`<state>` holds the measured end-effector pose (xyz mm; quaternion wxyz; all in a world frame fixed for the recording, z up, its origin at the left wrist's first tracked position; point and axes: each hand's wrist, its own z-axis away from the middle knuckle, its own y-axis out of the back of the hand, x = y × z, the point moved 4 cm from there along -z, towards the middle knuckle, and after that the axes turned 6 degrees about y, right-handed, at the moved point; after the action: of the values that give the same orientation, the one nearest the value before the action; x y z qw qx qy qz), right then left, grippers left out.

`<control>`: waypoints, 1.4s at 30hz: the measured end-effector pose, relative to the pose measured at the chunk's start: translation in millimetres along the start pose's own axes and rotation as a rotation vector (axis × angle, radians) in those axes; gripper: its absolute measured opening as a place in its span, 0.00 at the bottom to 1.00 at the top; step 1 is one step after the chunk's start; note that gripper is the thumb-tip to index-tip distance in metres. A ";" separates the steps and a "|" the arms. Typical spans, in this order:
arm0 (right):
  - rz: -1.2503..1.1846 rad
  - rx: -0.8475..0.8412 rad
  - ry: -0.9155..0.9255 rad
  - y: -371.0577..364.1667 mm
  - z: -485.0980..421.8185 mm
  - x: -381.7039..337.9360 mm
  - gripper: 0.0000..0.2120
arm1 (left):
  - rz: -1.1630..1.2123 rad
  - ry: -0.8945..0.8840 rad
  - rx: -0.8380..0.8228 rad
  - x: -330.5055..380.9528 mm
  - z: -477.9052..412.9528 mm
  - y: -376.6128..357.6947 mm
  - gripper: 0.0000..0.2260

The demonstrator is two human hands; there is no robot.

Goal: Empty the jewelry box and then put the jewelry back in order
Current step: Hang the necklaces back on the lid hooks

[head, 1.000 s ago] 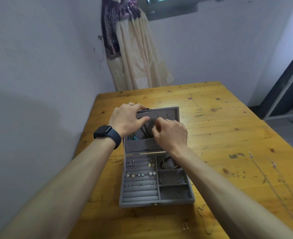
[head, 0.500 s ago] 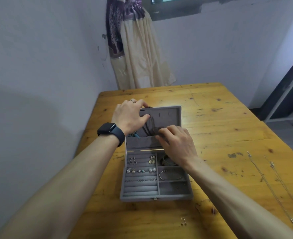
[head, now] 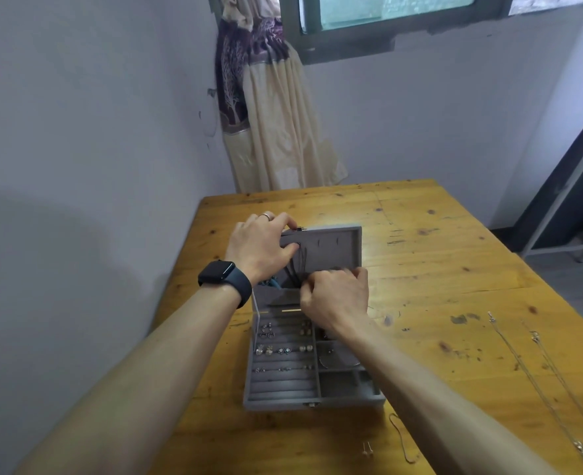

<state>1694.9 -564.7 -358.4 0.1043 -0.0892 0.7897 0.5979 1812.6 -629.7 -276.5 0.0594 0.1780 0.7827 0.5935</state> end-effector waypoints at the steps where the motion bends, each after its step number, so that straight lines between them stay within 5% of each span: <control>1: -0.026 0.039 0.006 2.1 0.2 3.1 0.15 | 0.001 -0.004 0.002 -0.5 0.7 0.8 0.15; 10: 0.144 0.323 0.279 -8.5 7.6 22.6 0.06 | 0.015 0.004 -0.020 -0.4 1.1 0.9 0.16; 31: -0.166 0.274 0.104 27.6 52.0 67.6 0.09 | 0.004 -0.008 -0.154 11.2 -5.0 7.0 0.20; 37: -0.227 0.253 -0.045 49.5 113.3 100.1 0.13 | 0.163 -0.124 0.005 56.4 37.8 0.4 0.19; 42: -0.212 0.221 -0.192 58.8 191.0 146.3 0.14 | 0.360 -0.195 -0.071 126.8 100.1 -34.7 0.19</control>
<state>1549.6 -367.4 -393.9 0.2507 -0.1025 0.8233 0.4988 1717.9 -502.6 -323.4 0.0342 0.3695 0.7073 0.6017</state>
